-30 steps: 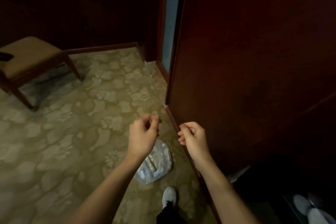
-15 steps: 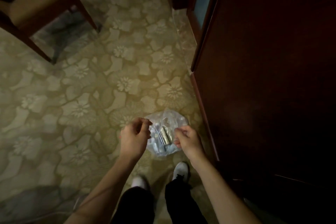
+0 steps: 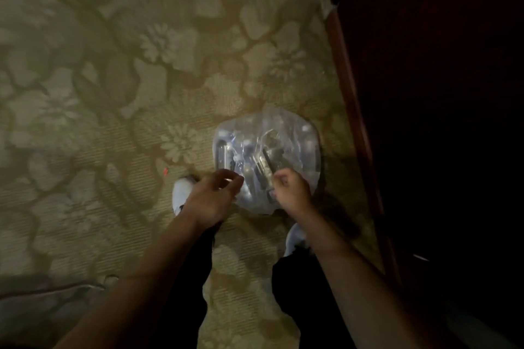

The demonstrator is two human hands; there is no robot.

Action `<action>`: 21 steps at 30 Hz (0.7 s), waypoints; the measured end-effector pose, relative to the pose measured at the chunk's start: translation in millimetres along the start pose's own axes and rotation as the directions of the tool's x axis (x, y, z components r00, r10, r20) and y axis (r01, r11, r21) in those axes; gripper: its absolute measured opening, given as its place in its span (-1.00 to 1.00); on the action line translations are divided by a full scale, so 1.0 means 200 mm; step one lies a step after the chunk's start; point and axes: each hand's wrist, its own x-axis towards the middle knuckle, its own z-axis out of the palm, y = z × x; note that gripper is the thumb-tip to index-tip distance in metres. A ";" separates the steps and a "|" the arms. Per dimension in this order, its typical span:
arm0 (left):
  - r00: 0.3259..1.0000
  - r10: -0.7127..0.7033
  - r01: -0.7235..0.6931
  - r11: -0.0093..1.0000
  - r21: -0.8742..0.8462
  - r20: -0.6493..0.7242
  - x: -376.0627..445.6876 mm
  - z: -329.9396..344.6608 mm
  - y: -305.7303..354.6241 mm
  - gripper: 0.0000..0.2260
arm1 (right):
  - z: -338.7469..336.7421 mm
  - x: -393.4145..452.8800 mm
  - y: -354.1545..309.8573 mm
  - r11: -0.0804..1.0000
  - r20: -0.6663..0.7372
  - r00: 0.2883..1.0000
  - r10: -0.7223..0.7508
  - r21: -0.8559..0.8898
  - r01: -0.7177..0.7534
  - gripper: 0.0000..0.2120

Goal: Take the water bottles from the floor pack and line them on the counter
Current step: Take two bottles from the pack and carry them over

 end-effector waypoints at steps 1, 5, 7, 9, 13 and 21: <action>0.998 -0.035 0.032 0.998 0.060 0.050 0.10 0.00 -0.06 -0.87 | 0.05 0.10 0.05 1.000 0.003 1.000 0.010 -0.025 -0.010 -0.81; 0.989 -0.071 0.028 0.953 0.302 0.133 0.38 0.00 -0.11 -0.70 | 0.24 0.43 0.22 0.991 0.041 0.998 0.049 -0.127 -0.043 -0.76; 0.987 -0.036 -0.043 0.874 0.484 0.154 0.50 -0.01 -0.06 -0.59 | 0.30 0.57 0.29 0.980 0.056 0.995 0.079 -0.189 -0.067 -0.73; 0.988 0.061 -0.128 0.825 0.551 0.140 0.59 -0.04 0.00 -0.56 | 0.35 0.69 0.34 0.936 0.073 0.994 0.083 -0.348 -0.052 -0.69; 0.979 0.166 -0.206 0.782 0.588 0.122 0.68 -0.06 0.08 -0.56 | 0.39 0.84 0.42 0.823 0.071 0.996 0.054 -0.567 -0.004 -0.49; 0.962 0.110 -0.263 0.612 0.746 0.249 0.74 0.00 0.01 -0.49 | 0.59 0.93 0.57 0.814 0.135 0.981 0.142 -0.580 -0.038 -0.23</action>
